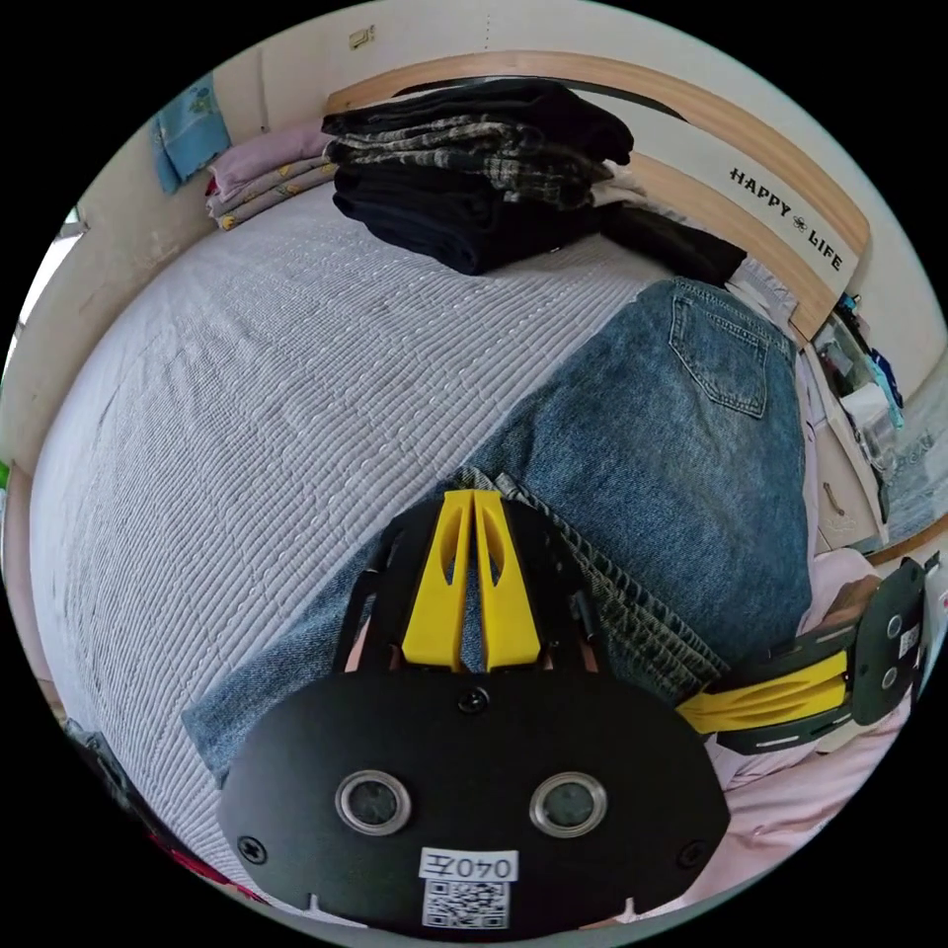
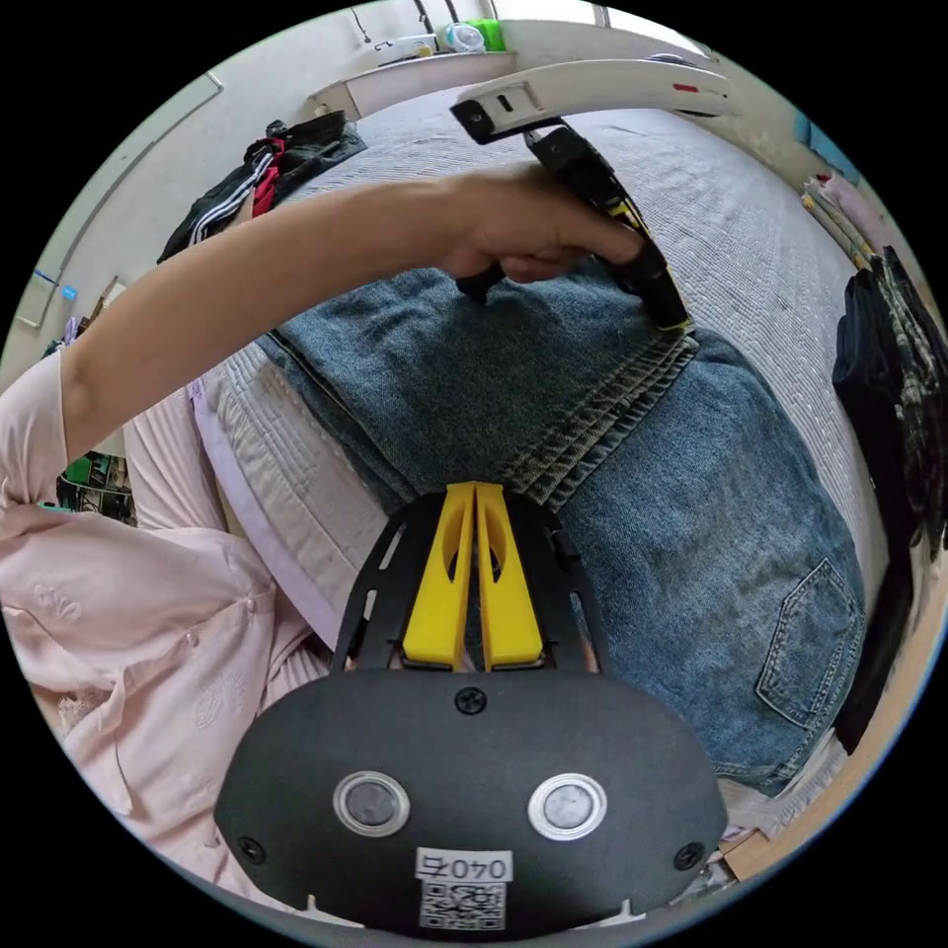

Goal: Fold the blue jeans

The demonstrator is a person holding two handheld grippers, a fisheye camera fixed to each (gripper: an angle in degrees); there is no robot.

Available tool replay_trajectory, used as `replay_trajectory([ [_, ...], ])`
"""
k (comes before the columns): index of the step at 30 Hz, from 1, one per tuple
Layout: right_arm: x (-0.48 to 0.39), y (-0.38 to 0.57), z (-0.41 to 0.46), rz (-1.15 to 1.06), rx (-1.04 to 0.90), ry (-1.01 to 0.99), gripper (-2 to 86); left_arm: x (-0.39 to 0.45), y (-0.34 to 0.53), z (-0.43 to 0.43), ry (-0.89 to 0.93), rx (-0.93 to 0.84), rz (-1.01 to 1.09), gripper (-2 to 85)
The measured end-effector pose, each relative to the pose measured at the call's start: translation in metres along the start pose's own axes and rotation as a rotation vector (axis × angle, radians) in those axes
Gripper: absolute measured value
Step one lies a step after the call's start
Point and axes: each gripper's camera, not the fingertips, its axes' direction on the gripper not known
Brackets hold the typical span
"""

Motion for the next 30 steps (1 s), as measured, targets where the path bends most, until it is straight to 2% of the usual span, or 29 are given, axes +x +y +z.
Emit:
replay_trajectory([
  [4, -0.006, 0.006, 0.003, 0.014, 0.033, -0.053, -0.9, -0.016, 0.007, -0.031, 0.020, 0.020, -0.042, -0.9],
  [8, -0.028, 0.008, 0.006, -0.032, 0.040, 0.004, -0.9, -0.015, 0.086, -0.117, -0.012, 0.159, -0.028, -0.9],
  [11, -0.049, 0.006, 0.011, -0.078, 0.029, 0.080, -0.9, 0.000, 0.156, -0.141, -0.064, 0.159, -0.062, -0.9],
  [16, -0.069, 0.010, 0.016, -0.074, 0.056, 0.108, -1.0, 0.026, 0.209, -0.096, -0.077, -0.052, -0.092, -0.9],
  [17, -0.075, 0.012, 0.018, -0.069, 0.071, 0.117, -1.0, 0.030, 0.218, -0.091, -0.103, -0.012, -0.120, -0.9],
  [20, -0.097, 0.018, 0.023, -0.102, 0.098, 0.193, -1.0, 0.040, 0.217, -0.110, -0.088, -0.043, -0.105, -0.9],
  [22, -0.107, 0.019, 0.026, -0.106, 0.103, 0.216, -1.0, 0.044, 0.217, -0.129, -0.206, 0.037, -0.111, -0.9],
  [24, -0.114, 0.018, 0.028, -0.107, 0.091, 0.220, -1.0, 0.036, 0.211, -0.122, -0.364, 0.013, -0.123, -0.9],
  [25, -0.118, 0.016, 0.030, -0.104, 0.077, 0.218, -0.9, 0.031, 0.208, -0.113, -0.354, -0.020, -0.117, -0.9],
  [26, -0.122, 0.015, 0.031, -0.104, 0.068, 0.219, -0.9, 0.022, 0.204, -0.086, -0.295, -0.134, -0.110, -1.0],
  [27, -0.125, 0.015, 0.032, -0.103, 0.066, 0.221, -0.9, 0.018, 0.205, -0.079, -0.296, -0.090, -0.112, -1.1],
  [30, -0.139, 0.019, 0.036, -0.076, 0.085, 0.244, -0.9, 0.005, 0.199, -0.079, -0.239, -0.126, -0.134, -1.2],
])
